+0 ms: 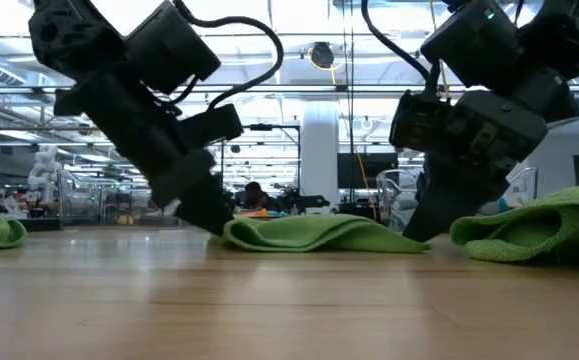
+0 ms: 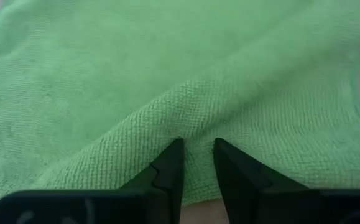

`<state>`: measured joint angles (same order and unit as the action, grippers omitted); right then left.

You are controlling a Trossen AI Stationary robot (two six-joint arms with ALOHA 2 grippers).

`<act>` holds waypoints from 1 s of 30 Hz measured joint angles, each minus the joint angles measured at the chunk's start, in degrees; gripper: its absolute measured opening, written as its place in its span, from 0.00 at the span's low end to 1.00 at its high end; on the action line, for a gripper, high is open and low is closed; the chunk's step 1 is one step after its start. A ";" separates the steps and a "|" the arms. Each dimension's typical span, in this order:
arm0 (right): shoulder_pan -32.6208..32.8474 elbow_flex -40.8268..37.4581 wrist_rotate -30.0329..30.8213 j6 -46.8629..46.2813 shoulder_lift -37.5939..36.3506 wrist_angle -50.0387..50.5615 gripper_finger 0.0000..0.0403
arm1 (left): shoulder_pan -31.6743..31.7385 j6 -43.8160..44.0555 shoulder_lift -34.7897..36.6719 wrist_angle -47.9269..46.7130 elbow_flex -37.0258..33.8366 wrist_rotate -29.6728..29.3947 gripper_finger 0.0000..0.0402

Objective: Fold microfiber towels
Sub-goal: Fold the center green microfiber cloth

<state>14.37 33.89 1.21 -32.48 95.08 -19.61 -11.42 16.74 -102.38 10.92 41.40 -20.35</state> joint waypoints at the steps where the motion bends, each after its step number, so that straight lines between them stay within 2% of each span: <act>1: 0.00 -0.07 0.01 0.24 -0.52 0.11 0.00 | -0.15 -0.67 1.18 -0.86 -0.04 0.97 0.23; 9: -0.08 -0.13 1.46 7.73 -7.88 0.94 0.00 | -4.14 -3.25 12.37 -2.58 0.03 2.83 0.23; 13: 0.34 -0.05 1.74 13.03 -12.02 3.56 0.00 | -8.93 -7.58 12.79 -1.41 0.03 2.57 0.23; 17: 0.73 -0.13 1.77 15.59 -13.64 6.97 0.00 | -13.47 -8.53 9.68 -1.18 -0.06 1.91 0.24; 20: 0.74 -0.10 1.78 16.95 -13.64 8.18 0.00 | -16.02 -6.83 7.76 1.41 0.05 -0.85 0.31; 24: 0.74 -0.80 1.75 18.50 -13.33 7.78 0.00 | -17.25 -6.15 5.04 2.92 0.06 -2.19 0.45; 27: 0.74 -1.40 1.74 18.66 -13.33 7.79 0.00 | -17.19 -7.94 2.78 2.95 0.07 -2.20 0.55; 30: 0.74 -1.80 1.73 18.64 -13.33 7.69 0.00 | -16.44 -12.31 0.79 3.67 0.05 -2.19 0.60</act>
<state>15.11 32.09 2.94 -13.84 81.76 -11.92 -27.86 4.44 -101.59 14.58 41.45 -22.53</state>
